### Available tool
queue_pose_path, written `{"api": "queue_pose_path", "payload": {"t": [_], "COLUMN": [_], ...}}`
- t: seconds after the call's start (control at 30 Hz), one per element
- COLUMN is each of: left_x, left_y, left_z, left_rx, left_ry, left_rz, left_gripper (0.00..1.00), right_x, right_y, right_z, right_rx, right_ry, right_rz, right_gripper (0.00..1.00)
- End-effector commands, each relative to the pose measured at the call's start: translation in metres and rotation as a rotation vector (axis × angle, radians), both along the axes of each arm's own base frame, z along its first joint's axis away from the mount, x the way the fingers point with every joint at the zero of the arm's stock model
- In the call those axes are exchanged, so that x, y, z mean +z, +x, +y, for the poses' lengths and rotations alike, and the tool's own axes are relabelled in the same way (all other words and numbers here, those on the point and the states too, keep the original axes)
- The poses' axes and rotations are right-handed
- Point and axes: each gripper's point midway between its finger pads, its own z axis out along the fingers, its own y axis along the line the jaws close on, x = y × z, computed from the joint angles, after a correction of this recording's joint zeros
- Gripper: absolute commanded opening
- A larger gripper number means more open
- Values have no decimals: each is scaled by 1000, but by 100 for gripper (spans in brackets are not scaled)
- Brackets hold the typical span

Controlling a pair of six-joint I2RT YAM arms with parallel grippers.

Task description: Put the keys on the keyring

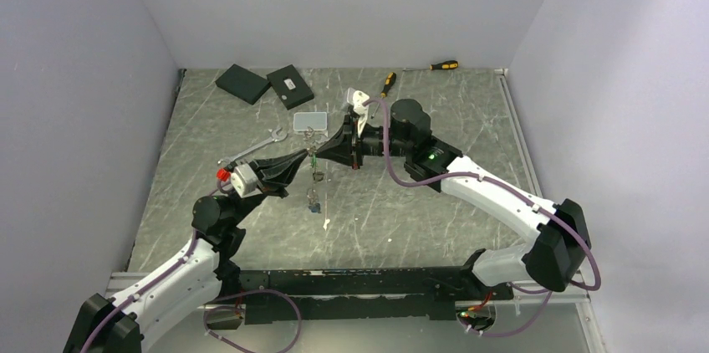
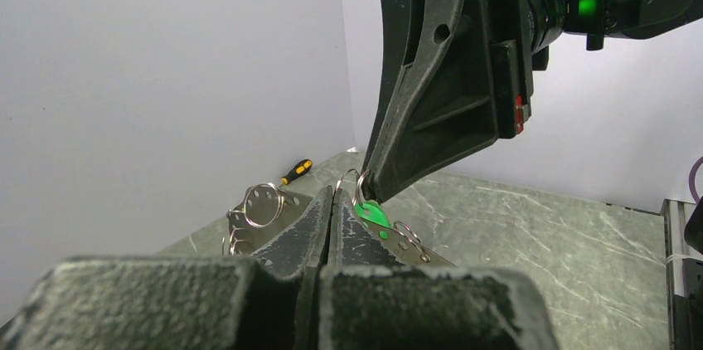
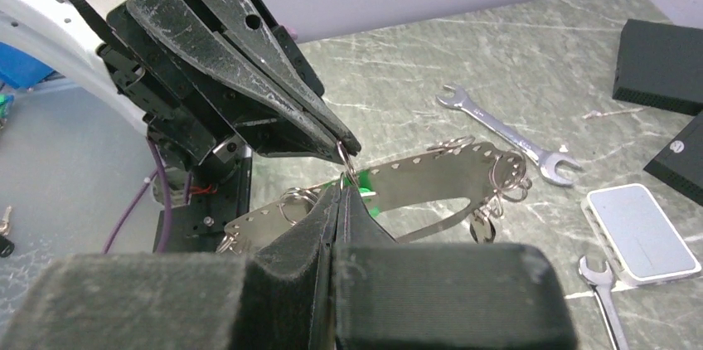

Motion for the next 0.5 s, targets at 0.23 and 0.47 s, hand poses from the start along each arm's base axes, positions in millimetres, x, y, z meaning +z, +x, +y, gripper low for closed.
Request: {"api": "queue_pose_path", "payload": {"t": [0.23,0.47], "left_x": [18,18], "left_y": [-8,-9], "left_z": [2,1], "left_rx": [-26,-29], "left_ry": [-43,-42], "left_rz": [-51,-50], "left_gripper": [0,0], "right_x": [36,37], "right_y": [3,5], "right_z": [1,0], "right_rx": [2,-12], "right_ry": [63,65], "right_rz": [-97,-96], "right_gripper": [0,0]}}
